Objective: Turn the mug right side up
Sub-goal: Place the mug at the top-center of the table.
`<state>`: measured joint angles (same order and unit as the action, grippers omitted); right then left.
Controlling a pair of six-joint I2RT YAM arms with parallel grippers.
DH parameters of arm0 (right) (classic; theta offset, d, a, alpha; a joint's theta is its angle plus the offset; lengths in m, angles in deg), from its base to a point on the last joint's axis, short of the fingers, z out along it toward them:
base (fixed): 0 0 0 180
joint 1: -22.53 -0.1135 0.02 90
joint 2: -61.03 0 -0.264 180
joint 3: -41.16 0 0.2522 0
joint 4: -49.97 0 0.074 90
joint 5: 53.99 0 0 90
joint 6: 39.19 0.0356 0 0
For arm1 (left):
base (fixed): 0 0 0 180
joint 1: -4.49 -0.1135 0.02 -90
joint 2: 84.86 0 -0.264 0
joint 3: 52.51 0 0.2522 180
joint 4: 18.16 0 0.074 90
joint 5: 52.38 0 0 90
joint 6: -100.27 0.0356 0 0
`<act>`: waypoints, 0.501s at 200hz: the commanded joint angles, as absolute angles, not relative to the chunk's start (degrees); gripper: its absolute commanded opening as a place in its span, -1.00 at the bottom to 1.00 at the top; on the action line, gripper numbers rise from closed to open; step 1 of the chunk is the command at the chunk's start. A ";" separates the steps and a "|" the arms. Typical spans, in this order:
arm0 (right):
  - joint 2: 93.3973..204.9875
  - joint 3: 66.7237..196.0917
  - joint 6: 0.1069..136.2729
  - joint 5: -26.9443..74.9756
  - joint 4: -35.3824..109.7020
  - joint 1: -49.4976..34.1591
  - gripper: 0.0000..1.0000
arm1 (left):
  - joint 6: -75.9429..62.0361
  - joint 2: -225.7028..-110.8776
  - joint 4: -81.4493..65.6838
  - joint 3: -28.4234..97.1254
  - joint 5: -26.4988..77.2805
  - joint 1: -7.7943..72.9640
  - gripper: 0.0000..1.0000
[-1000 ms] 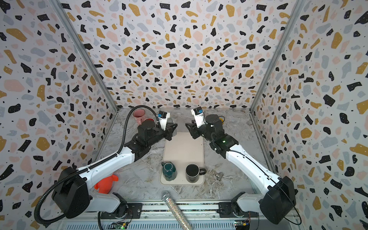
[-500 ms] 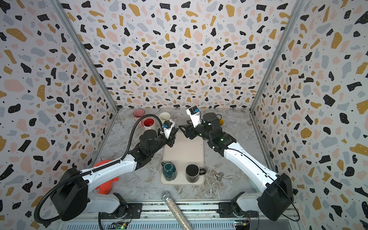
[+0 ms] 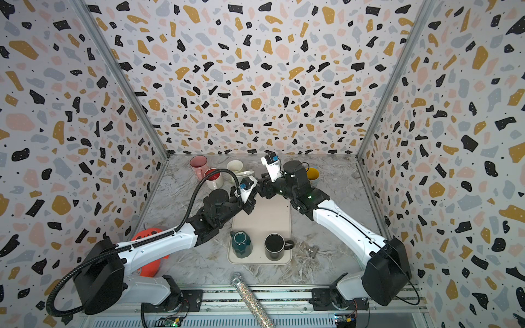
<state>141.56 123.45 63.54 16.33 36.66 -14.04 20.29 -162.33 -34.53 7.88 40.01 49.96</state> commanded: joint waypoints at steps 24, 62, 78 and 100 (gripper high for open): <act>142.59 127.16 64.33 17.15 35.98 -14.29 -0.09 | 24.45 -159.30 -41.83 8.47 42.69 50.91 -1.00; 143.19 127.91 64.77 18.38 33.86 -14.12 -0.22 | 25.71 -158.42 -42.72 7.94 44.51 50.91 -1.00; 143.34 128.04 64.85 18.86 33.15 -14.03 -0.22 | 26.19 -158.18 -42.68 7.92 44.98 50.93 -1.00; 143.47 127.97 65.09 19.20 32.73 -13.77 -0.23 | 26.46 -157.88 -42.70 7.83 45.00 50.98 -1.00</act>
